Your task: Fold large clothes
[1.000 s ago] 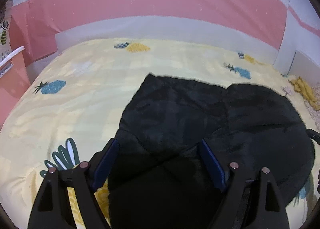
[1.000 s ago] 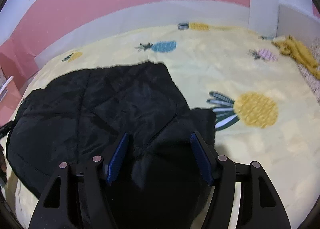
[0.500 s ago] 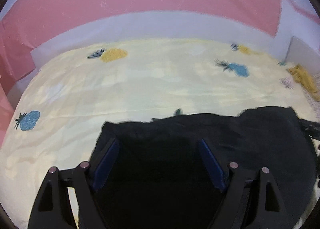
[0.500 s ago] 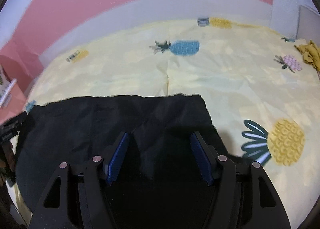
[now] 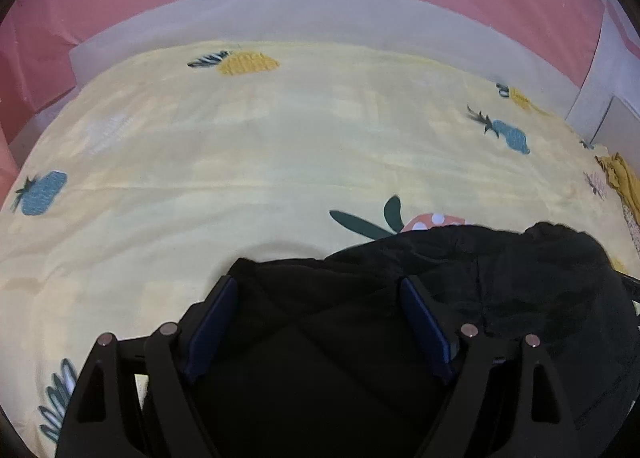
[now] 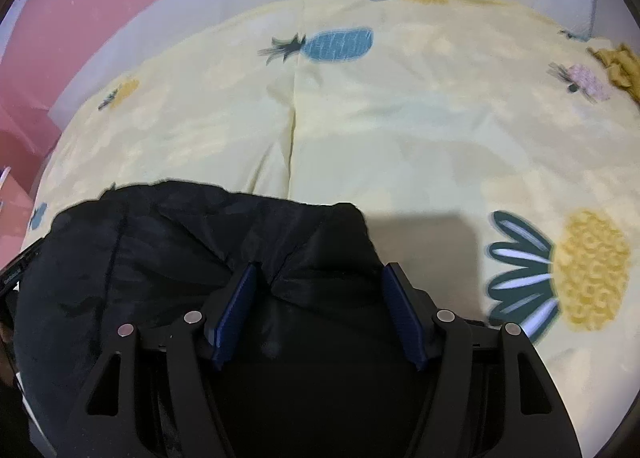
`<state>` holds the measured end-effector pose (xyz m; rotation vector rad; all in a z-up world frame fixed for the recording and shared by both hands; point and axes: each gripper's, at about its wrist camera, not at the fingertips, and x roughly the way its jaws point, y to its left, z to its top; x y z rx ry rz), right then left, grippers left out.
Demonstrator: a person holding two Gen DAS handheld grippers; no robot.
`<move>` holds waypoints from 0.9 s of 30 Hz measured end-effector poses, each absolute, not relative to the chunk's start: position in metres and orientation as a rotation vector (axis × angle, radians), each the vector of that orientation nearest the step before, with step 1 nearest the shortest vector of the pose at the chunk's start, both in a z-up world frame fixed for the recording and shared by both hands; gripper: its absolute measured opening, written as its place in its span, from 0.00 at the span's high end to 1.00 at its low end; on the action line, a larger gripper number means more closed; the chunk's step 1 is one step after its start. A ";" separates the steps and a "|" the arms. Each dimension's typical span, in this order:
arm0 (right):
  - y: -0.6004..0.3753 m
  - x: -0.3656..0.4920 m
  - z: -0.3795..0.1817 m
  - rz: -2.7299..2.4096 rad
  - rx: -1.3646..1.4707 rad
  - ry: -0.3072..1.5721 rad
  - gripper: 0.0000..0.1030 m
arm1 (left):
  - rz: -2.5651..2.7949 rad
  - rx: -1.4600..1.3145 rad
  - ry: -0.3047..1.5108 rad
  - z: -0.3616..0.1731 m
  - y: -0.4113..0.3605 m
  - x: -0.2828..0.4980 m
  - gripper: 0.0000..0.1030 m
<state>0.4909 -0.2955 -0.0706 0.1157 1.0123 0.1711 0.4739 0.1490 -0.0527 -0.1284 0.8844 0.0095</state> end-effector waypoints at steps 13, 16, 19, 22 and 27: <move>-0.340 0.373 -0.061 0.214 0.140 0.901 0.37 | -0.023 -0.157 0.824 -0.048 0.185 0.372 0.18; -0.347 0.366 -0.058 0.186 0.184 0.878 0.37 | -0.011 -0.211 0.813 -0.045 0.191 0.367 0.19; -0.343 0.356 -0.044 0.143 0.141 0.848 0.37 | -0.005 -0.218 0.767 -0.031 0.196 0.348 0.19; -0.350 0.331 -0.040 0.156 0.167 0.828 0.37 | 0.005 -0.248 0.729 -0.028 0.211 0.320 0.19; -0.370 0.320 -0.061 0.195 0.260 0.869 0.36 | 0.016 -0.317 0.773 -0.052 0.231 0.306 0.19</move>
